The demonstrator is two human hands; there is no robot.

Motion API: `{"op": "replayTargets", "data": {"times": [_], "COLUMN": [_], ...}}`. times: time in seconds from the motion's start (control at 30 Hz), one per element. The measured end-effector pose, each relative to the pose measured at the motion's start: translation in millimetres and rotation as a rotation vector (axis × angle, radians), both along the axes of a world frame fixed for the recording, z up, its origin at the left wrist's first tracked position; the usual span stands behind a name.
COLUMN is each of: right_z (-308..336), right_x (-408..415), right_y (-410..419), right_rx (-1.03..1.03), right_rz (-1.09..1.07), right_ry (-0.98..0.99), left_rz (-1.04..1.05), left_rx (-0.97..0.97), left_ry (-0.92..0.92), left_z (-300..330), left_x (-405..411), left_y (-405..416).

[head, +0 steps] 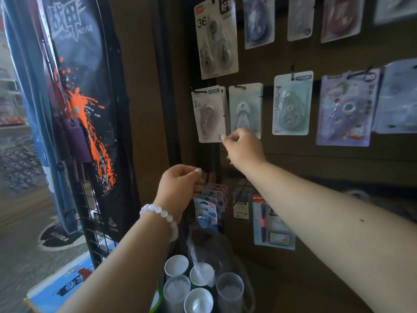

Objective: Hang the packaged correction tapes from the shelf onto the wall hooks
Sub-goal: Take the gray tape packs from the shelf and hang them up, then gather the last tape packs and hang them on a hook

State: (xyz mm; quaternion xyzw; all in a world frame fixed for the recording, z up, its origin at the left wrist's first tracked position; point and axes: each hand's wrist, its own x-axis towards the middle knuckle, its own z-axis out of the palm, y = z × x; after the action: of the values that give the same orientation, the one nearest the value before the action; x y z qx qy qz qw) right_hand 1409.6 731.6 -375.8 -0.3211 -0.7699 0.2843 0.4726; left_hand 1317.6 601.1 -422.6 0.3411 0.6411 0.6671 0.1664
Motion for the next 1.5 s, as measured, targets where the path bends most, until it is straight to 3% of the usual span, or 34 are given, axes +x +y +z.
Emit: {"op": "replayTargets", "data": {"times": [0.13,0.23,0.4,0.8,1.07,1.5], "right_z": [-22,-47,-103,-226,-303,-428], "right_x": [31,56,92,151,189,277], "right_y": [-14,-24,-37,-31,7,76], "right_rx": [-0.029,-0.054,-0.105,-0.281,-0.43,-0.794], "right_rz": [0.07,0.082,0.077,-0.006,-0.182,-0.573], "right_ry": [-0.029,-0.063,-0.152,-0.293,-0.41,-0.628], "left_rz": [-0.002,-0.015,-0.043,-0.083,-0.163,-0.27], "left_rx": [-0.117,-0.144,-0.233,-0.489,-0.661,-0.742], "left_ry": [0.065,-0.002,-0.08,-0.031,-0.055,-0.122], "left_z": [-25,-53,-110,-199,-254,-324], "left_x": [15,29,61,125,153,193], "left_y": [-1,-1,1,17,36,76]}}
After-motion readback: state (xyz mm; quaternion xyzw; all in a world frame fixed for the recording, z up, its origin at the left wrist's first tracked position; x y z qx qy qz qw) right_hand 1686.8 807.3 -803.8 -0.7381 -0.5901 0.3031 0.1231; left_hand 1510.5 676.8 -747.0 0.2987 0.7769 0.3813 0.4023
